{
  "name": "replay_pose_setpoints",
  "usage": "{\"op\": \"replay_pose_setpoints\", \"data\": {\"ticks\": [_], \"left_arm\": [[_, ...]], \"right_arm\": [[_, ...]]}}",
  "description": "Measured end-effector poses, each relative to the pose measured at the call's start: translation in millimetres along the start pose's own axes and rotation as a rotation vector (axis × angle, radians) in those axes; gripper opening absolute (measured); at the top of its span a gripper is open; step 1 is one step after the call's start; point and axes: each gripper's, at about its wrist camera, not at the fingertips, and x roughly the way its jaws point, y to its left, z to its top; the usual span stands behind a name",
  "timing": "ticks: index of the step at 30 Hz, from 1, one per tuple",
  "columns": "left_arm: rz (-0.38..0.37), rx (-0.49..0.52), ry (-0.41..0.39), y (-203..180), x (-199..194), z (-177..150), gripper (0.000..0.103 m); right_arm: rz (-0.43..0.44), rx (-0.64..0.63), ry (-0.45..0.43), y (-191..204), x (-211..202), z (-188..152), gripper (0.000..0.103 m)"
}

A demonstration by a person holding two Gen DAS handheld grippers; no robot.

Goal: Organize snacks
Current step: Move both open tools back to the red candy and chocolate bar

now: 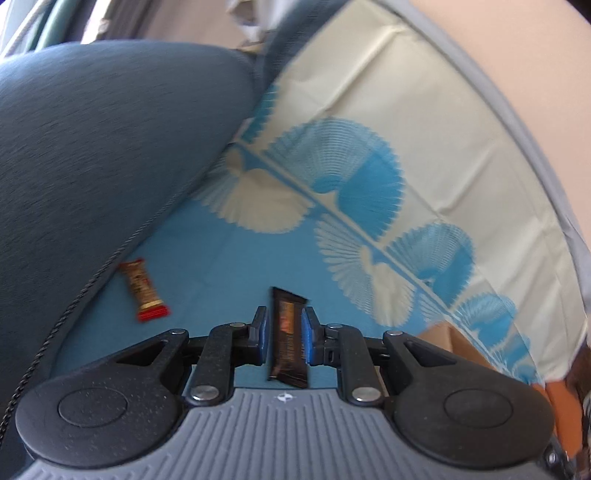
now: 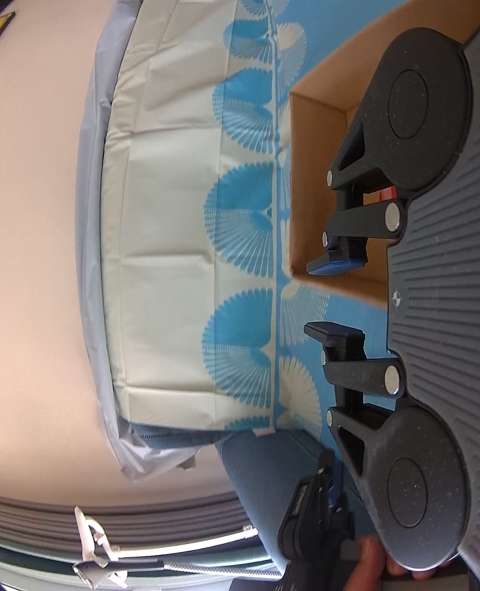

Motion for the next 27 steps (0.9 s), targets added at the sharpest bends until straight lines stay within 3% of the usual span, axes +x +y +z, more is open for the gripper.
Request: {"op": "replay_pose_setpoints", "data": {"ticks": [5,10,12,17,21,27], "left_arm": [[0.115,-0.150,0.031,37.6,8.2,10.5,0.020],[0.166,-0.254,0.059,66.2,13.3,15.3,0.022],[0.184,-0.260,0.063,70.1,14.7,16.2,0.025],[0.220,-0.279,0.071,74.2,23.9,18.2,0.044],[0.267,-0.269,0.087,68.8,41.8,21.5,0.050],[0.357,-0.206,0.095,60.9,66.1,25.9,0.051]], "right_arm": [[0.073,-0.001,0.021,41.7,20.6,-11.0,0.030],[0.096,-0.024,0.080,81.0,55.1,-27.8,0.031],[0.089,-0.021,0.112,89.9,72.3,-36.0,0.038],[0.024,-0.023,0.182,100.5,116.6,-59.9,0.065],[-0.023,-0.007,0.235,101.0,145.6,-83.7,0.070],[-0.018,0.014,0.283,98.0,177.3,-99.4,0.081]]}}
